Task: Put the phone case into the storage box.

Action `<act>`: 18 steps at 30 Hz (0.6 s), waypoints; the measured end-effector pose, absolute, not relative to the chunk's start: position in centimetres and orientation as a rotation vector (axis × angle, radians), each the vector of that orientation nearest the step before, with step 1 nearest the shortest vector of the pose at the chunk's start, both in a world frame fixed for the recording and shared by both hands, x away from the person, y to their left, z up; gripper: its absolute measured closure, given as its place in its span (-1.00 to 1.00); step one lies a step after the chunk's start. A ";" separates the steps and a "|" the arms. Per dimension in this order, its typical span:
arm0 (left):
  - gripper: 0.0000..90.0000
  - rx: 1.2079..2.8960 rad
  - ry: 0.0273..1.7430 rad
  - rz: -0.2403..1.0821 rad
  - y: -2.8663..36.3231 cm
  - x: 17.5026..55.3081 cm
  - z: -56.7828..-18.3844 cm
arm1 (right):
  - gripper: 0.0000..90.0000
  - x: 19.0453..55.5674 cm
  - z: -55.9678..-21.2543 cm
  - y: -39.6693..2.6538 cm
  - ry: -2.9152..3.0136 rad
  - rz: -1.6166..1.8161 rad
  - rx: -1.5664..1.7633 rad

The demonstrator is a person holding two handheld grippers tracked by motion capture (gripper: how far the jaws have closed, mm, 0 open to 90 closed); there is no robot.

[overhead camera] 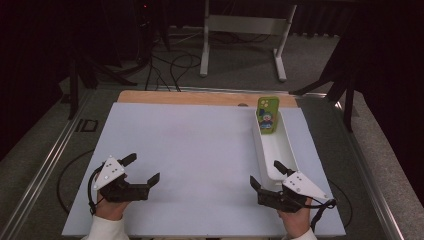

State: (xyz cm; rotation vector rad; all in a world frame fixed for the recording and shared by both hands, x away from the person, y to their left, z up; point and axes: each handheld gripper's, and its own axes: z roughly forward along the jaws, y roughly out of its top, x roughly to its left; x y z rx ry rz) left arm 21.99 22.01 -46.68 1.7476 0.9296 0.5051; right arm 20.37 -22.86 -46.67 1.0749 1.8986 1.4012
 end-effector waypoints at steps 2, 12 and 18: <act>-0.98 1.743 0.926 0.510 21.9 21.8 -46.8 | -0.80 20.4 -47.0 -23.2 1.889 1.408 1.093; -0.99 1.713 0.907 0.519 22.2 21.3 -47.3 | -0.80 20.5 -47.5 -23.5 1.869 1.434 1.109; -0.99 1.714 0.880 0.525 22.1 21.0 -47.2 | -0.80 20.8 -47.9 -23.8 1.861 1.439 1.143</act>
